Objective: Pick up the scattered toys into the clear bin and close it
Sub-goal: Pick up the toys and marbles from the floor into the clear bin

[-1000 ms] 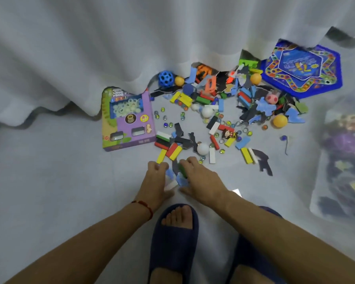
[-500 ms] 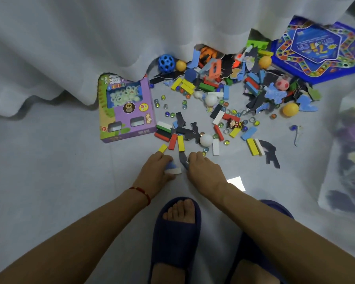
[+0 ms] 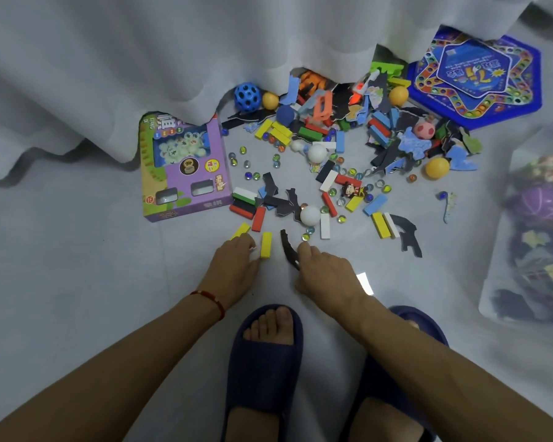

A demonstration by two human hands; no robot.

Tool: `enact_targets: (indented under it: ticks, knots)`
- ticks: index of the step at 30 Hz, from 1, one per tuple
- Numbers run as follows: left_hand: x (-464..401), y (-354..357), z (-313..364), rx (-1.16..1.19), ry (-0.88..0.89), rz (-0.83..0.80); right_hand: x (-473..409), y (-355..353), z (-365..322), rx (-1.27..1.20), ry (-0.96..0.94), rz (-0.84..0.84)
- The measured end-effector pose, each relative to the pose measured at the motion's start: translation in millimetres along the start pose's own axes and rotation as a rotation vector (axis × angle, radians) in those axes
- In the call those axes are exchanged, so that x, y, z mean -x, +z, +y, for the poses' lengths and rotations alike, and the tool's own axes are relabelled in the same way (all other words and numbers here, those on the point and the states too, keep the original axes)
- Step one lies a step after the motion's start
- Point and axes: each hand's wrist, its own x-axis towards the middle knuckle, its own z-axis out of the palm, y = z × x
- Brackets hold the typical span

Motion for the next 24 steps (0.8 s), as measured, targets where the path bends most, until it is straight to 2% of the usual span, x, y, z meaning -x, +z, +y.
enact_targets:
  ticks: [3, 8, 10, 11, 13, 16, 18, 21, 24]
  knots:
    - [1.1, -7.1, 3.4, 0.132, -0.054, 0.054, 9.9, -6.3, 11.7, -0.321, 0.023, 0.018]
    - [-4.3, -6.8, 12.0, 0.332, -0.129, 0.084, 20.0, -23.8, 21.5, -1.166, 0.285, -0.037]
    - [-12.1, -5.8, 18.8, 0.331, -0.183, 0.108, 22.4, -31.9, 25.8, -1.357, 0.357, -0.04]
    - [-17.1, -5.2, 22.1, 0.295, -0.183, 0.129, 23.9, -34.3, 31.1, -1.372, 0.392, -0.015]
    - [-27.9, -3.4, 27.4, 0.178, -0.131, 0.13, 25.9, -39.9, 45.7, -1.21, 0.471, 0.089]
    - [-40.9, 1.2, 34.0, -0.024, -0.042, 0.059, 27.4, -44.4, 77.7, -0.689, 0.496, 0.314]
    - [-46.3, 4.2, 37.0, -0.132, -0.039, 0.021, 27.5, -44.4, 100.8, -0.429, 0.531, 0.427]
    - [-48.3, 7.5, 37.2, -0.187, -0.033, -0.003, 23.9, -35.3, 127.7, -0.06, 0.46, 0.485]
    - [-43.8, 10.5, 40.7, -0.173, -0.016, 0.041, 14.2, -29.6, 133.8, 0.067, 0.389, 0.488]
